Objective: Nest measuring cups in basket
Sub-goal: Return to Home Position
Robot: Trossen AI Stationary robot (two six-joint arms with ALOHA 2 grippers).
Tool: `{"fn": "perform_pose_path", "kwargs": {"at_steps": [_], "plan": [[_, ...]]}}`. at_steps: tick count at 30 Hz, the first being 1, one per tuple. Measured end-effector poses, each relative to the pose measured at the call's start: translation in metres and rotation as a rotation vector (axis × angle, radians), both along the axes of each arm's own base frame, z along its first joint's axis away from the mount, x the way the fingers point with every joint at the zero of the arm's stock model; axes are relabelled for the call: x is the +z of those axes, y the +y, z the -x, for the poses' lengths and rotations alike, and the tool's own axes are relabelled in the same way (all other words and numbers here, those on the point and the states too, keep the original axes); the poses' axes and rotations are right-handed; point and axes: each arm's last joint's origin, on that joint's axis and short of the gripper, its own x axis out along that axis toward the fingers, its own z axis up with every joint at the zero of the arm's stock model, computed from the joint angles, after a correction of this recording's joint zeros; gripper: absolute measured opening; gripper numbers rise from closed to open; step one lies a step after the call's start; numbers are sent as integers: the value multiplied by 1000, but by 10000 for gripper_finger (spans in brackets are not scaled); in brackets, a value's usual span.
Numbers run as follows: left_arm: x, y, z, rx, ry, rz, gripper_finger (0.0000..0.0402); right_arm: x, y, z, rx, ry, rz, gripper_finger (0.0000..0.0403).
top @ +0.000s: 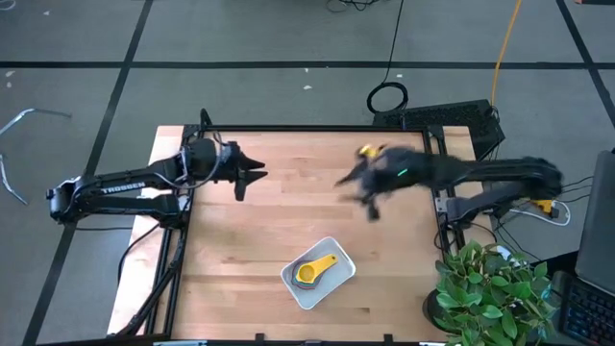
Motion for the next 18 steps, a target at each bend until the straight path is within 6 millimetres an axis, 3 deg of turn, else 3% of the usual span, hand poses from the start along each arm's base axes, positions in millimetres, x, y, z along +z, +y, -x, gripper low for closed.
{"fn": "perform_pose_path", "kwargs": {"at_steps": [5,8,10,14,18], "plan": [[37,-6,13,-52,-130,-106,92,16,-29,76,-147,-340,50,81],[54,-12,29,-51,-218,-145,29,16,-31,116,-211,-475,67,23],[60,-18,41,-48,-273,-139,10,17,-29,138,-238,-552,70,7],[57,-31,49,-33,-308,-136,4,13,-21,172,-268,-659,42,4],[42,-44,43,-20,-270,-145,3,-8,-19,187,-322,-698,33,1]]}}
